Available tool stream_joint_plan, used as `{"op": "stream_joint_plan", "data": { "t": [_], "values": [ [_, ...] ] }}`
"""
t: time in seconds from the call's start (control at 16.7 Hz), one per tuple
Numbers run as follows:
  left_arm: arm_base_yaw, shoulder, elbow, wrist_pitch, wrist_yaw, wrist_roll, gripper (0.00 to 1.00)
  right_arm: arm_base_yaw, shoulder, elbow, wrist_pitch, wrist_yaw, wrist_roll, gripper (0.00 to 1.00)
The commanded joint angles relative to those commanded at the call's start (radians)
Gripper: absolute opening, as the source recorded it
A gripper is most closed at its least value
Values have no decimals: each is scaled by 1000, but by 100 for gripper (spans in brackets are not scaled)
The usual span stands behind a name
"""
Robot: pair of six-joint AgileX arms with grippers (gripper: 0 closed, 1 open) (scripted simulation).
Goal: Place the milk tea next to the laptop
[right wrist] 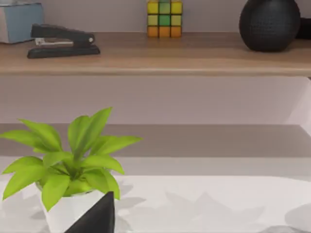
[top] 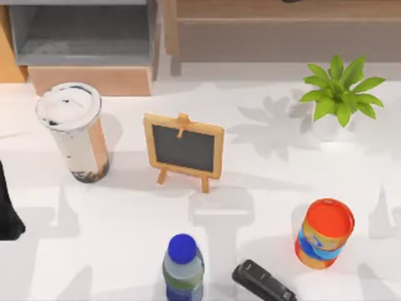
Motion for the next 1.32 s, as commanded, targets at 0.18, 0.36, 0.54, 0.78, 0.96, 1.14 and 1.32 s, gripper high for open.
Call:
{"op": "stream_joint_plan", "data": {
  "t": [0.18,0.36,0.54,0.78,0.96,1.14,1.32],
  "values": [
    [-5,12,0,11,-5,-1,100,0,0,0,0,0,0,100],
    [-46,108,-1,101,-44,-8,100,0,0,0,0,0,0,100],
    [-118,299,3,264,-108,-20,100,0,0,0,0,0,0,100],
    [-237,660,19,548,-214,-43,100,0,0,0,0,0,0,100],
    [-329,948,36,773,-296,-61,100,0,0,0,0,0,0,100],
    [-412,1205,52,978,-372,-79,100,0,0,0,0,0,0,100],
    [-479,1399,61,1137,-433,-93,100,0,0,0,0,0,0,100]
  ]
}}
